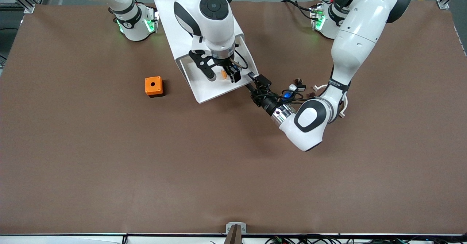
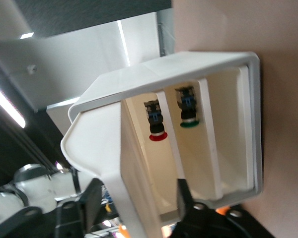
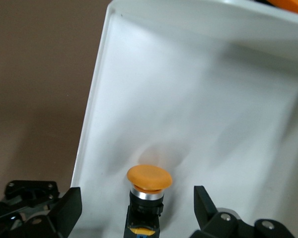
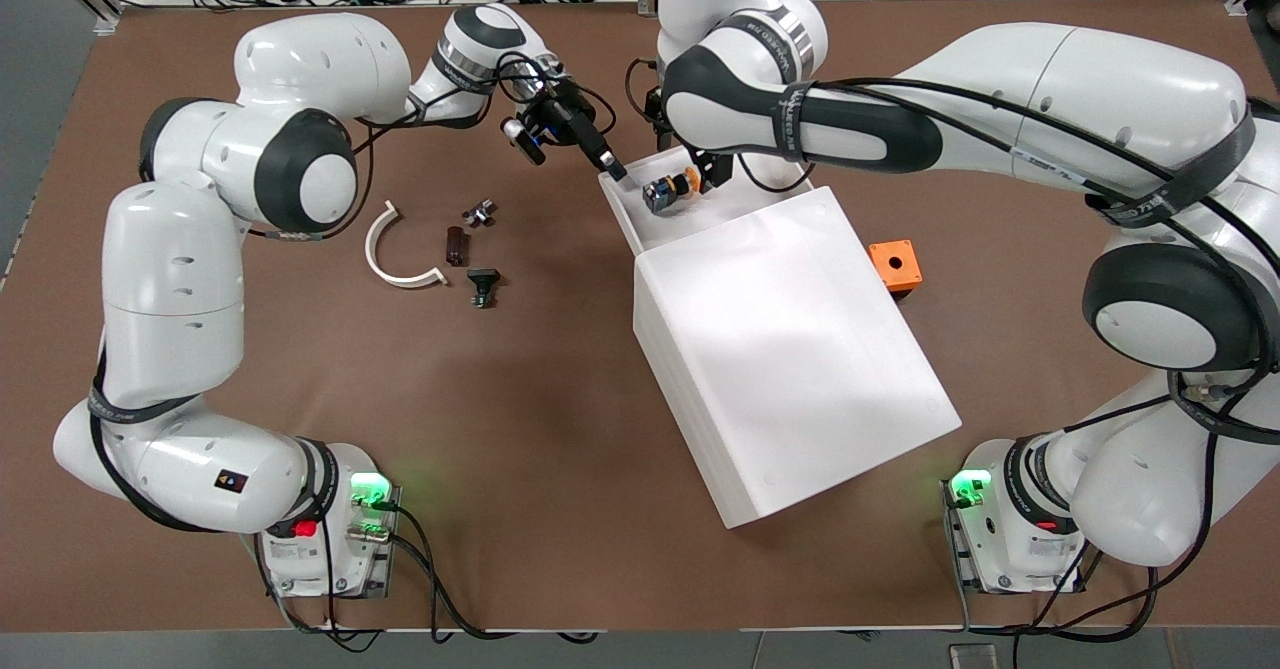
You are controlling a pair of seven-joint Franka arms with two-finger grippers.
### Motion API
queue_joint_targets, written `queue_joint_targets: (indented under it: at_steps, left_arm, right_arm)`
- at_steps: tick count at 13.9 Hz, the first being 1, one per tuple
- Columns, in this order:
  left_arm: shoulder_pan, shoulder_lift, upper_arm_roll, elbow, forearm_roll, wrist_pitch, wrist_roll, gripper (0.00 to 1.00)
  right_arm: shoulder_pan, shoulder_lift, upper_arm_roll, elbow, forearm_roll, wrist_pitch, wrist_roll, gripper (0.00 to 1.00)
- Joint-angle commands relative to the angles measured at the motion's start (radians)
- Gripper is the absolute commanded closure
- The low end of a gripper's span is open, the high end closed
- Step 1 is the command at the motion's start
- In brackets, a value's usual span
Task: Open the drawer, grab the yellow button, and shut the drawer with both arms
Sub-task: 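Grasp the yellow button with the right gripper and lift it out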
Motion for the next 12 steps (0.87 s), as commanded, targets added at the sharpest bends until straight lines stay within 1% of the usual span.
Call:
queue_joint_targets:
  at_steps: [1,2,4,6,8,9,10,11,12]
  left_arm:
    - [0.001,0.014,-0.003,0.059,-0.021,-0.001,0.137,0.01]
    - [0.007,0.017,-0.003,0.074,-0.041,-0.001,0.189,0.01]
    - [0.013,0.016,-0.002,0.129,-0.044,0.000,0.332,0.01]
    - [0.016,0.008,0.006,0.148,-0.041,0.003,0.468,0.01]
    - [0.004,0.005,0.066,0.165,-0.041,0.009,0.599,0.01]
    - [-0.001,0.003,0.087,0.166,-0.038,0.028,0.675,0.01]
    - [-0.001,0.002,0.092,0.168,-0.032,0.047,0.734,0.01]
    - [-0.001,-0.007,0.093,0.168,-0.018,0.069,0.797,0.01]
    - [-0.001,-0.015,0.093,0.168,0.015,0.100,0.869,0.01]
  right_arm:
    - [0.021,0.028,-0.006,0.030,-0.006,0.003,0.066,0.01]
    - [0.024,0.037,-0.006,0.034,0.000,0.003,0.075,0.01]
    - [0.044,0.046,-0.006,0.034,-0.001,0.003,0.093,0.02]
    - [0.047,0.055,-0.006,0.049,0.005,0.003,0.121,0.03]
    - [0.047,0.058,-0.006,0.057,0.006,0.003,0.146,0.08]
    - [0.048,0.060,-0.006,0.060,0.006,0.003,0.147,0.12]
    - [0.054,0.060,-0.006,0.060,0.008,0.003,0.150,0.15]
    - [0.062,0.060,-0.006,0.060,0.008,0.003,0.147,0.23]
    - [0.065,0.064,-0.006,0.060,0.008,0.003,0.146,0.35]
